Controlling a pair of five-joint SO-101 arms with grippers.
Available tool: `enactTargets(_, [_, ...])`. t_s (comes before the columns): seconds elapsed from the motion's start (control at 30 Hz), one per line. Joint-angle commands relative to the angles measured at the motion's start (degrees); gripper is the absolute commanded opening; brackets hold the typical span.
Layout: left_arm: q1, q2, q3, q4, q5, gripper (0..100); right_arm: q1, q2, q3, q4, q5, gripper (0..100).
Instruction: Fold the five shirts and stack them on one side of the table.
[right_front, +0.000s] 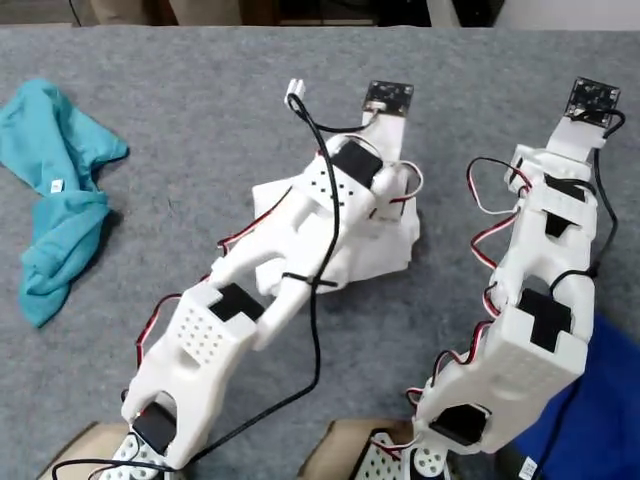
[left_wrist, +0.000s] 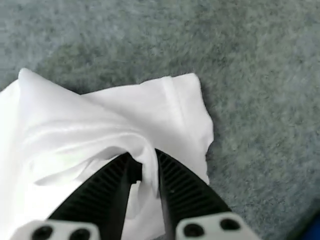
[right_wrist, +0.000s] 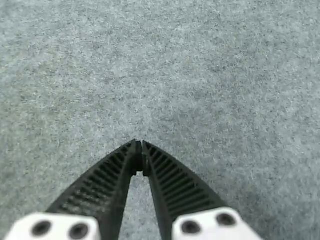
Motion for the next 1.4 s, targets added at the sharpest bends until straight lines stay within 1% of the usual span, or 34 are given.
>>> enactTargets(0.0, [2.90,-0.66,-2.90,-2.02,0.53,2,1.19,-0.31,-3.21,-0.79,-0.53,1.5])
enactTargets(0.07, [2.99,-0.66,-2.90,-2.29,0.53,2,1.19,-0.31,-3.21,-0.79,-0.53,1.5])
enactTargets(0.27, [3.16,-0.66,-2.90,-6.59,0.53,2,1.10,-0.31,-3.82,0.79,-0.26,1.5])
enactTargets(0.37, [3.08,-0.40,-2.37,-7.21,0.70,2,1.10,0.13,-5.49,2.64,-0.44,1.5])
enactTargets(0.4, [2.90,0.04,-2.73,-7.03,1.76,3,1.10,0.13,-5.49,2.64,-0.53,1.6])
enactTargets(0.47, [2.64,0.57,-2.81,-6.86,4.66,7,1.10,0.13,-5.49,2.73,-0.53,1.6])
enactTargets(0.63, [1.67,0.57,-3.16,-5.98,12.31,24,1.10,0.13,-5.76,4.04,-0.53,1.6])
enactTargets(0.67, [1.41,0.22,-4.40,-4.75,13.63,26,1.10,0.13,-5.76,3.96,-0.53,1.6])
enactTargets(0.73, [0.18,-0.31,-8.18,-0.79,14.86,26,1.10,0.13,-5.76,3.96,-0.53,1.6])
enactTargets(0.8, [-1.49,-0.40,-12.13,2.99,14.68,26,1.01,0.13,-5.76,4.04,-0.35,1.6])
enactTargets(0.9, [-6.68,-0.57,-18.29,9.23,11.87,26,0.92,0.13,-5.76,4.04,-0.18,1.6])
enactTargets(0.93, [-9.05,-0.31,-20.04,11.43,11.43,24,0.57,0.13,-5.76,4.04,-0.18,1.6])
enactTargets(1.0, [-13.54,-0.13,-21.98,15.21,11.08,17,0.04,0.13,-5.76,4.22,-0.09,1.6])
enactTargets(1.1, [-19.78,1.36,-19.60,17.67,10.99,3,-0.22,0.04,-5.76,4.22,0.09,1.6])
enactTargets(1.13, [-21.89,2.15,-18.29,18.29,10.20,1,-0.22,0.04,-5.76,4.22,0.79,1.6])
enactTargets(1.17, [-23.74,3.21,-17.14,19.25,8.70,3,-0.84,0.04,-5.76,4.31,1.85,1.6])
enactTargets(1.23, [-27.25,4.97,-14.95,20.92,6.86,2,-2.68,-0.31,-5.32,5.10,4.66,1.6])
enactTargets(1.3, [-29.98,7.16,-12.48,21.89,6.15,2,-4.09,-1.63,-6.29,9.93,6.51,1.4])
enactTargets(1.37, [-31.91,9.63,-10.46,21.89,5.63,2,-5.76,-7.25,-8.22,16.88,5.63,1.2])
